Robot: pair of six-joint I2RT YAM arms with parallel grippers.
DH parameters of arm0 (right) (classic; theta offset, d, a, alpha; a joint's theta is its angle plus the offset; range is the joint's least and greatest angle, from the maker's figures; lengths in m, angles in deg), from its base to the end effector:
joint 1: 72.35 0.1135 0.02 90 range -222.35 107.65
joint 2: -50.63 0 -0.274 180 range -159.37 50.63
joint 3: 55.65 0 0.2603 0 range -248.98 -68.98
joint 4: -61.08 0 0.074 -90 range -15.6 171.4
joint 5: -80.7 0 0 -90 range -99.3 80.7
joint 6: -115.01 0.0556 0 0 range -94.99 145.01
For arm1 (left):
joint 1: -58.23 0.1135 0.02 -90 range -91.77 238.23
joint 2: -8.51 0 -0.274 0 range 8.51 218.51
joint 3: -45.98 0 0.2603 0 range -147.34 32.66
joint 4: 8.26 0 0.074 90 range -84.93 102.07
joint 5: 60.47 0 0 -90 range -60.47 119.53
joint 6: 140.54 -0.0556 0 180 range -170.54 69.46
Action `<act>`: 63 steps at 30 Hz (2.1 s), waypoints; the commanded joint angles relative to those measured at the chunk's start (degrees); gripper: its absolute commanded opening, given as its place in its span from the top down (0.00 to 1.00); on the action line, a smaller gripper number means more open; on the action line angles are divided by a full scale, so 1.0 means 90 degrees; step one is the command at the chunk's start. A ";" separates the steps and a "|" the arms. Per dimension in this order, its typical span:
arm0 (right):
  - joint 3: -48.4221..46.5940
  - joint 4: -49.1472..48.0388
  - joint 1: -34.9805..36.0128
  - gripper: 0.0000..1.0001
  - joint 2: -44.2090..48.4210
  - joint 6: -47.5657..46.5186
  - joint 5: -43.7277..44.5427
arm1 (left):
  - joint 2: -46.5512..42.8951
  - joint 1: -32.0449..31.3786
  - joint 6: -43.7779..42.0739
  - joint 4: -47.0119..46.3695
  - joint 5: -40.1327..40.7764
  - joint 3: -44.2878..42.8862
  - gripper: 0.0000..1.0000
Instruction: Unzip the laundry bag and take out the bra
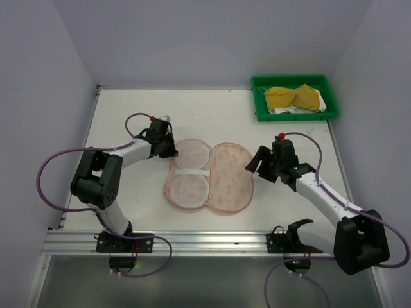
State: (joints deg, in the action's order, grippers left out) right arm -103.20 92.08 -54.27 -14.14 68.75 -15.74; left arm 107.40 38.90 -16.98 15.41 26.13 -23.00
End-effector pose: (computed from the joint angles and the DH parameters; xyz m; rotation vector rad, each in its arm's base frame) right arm 0.2243 0.0798 0.1879 0.5034 2.4524 0.6115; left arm 0.3432 -0.1239 0.1502 -0.2926 2.5459 -0.4435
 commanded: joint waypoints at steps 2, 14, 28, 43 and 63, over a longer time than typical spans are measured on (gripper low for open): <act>-0.0514 0.0029 0.0061 0.35 -0.0351 -0.0417 0.0285 | -0.0275 0.0000 0.0421 -0.0427 0.0046 0.0081 1.00; -0.0866 -0.0128 0.0178 0.56 -0.1884 -0.0095 0.0705 | -0.0343 0.0009 0.0704 -0.0398 0.0007 0.0168 1.00; -0.1480 0.0507 0.0305 1.00 -0.2101 -0.0182 0.1076 | -0.0392 0.0000 0.0724 -0.0593 -0.0325 0.0364 1.00; -0.2829 0.0898 0.0763 1.00 -0.0820 -0.1121 -0.0778 | 0.0291 -0.0381 0.1261 -0.0856 -0.0901 -0.0437 1.00; -0.2917 -0.1377 0.2512 1.00 -0.3222 -0.0037 -0.1462 | 0.0516 -0.0567 0.1623 -0.1882 -0.1273 -0.0144 0.99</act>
State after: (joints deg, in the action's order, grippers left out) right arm -127.52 84.49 -32.52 -41.74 67.46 -26.32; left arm 112.69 34.09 -1.64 1.27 15.55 -24.69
